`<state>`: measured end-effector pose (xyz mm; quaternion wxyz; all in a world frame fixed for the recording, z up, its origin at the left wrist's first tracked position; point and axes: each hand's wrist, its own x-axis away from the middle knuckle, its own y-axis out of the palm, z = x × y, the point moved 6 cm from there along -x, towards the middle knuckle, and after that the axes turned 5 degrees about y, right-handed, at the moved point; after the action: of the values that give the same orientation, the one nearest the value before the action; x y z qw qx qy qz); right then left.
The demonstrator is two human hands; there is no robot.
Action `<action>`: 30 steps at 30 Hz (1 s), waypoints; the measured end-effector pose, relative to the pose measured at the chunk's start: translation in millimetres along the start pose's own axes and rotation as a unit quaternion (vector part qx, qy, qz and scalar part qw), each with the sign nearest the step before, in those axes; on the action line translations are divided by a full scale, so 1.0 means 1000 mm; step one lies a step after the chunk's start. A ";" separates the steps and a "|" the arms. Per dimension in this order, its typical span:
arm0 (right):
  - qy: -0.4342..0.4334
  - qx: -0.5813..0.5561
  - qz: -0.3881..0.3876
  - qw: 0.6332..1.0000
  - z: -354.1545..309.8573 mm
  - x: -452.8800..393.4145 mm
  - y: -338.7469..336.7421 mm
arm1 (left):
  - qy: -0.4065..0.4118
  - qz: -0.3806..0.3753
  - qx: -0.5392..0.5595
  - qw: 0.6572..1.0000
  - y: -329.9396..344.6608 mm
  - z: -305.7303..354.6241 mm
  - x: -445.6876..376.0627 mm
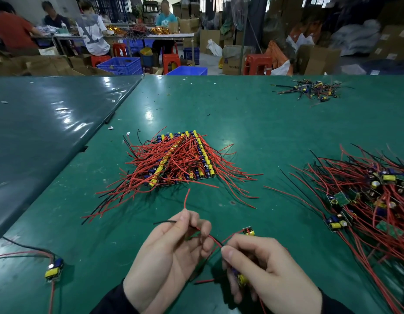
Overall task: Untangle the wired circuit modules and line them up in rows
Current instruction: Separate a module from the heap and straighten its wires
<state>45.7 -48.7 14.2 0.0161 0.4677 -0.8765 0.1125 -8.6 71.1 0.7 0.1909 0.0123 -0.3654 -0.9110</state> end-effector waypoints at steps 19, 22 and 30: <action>-0.187 0.432 0.088 0.878 -0.017 0.015 0.014 | -0.001 0.038 -0.158 0.987 -0.005 0.008 0.002; -0.209 0.437 0.130 0.865 -0.019 0.015 0.008 | -0.011 0.066 -0.123 0.990 -0.010 0.008 0.001; -0.218 0.501 0.217 0.809 -0.018 0.013 -0.004 | -0.036 0.154 -0.058 0.986 -0.027 0.002 0.000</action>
<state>40.2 -57.4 34.3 -0.4365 0.2206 -0.7577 0.4320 -17.7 90.6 -15.8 0.3159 -0.0876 -0.3165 -0.8901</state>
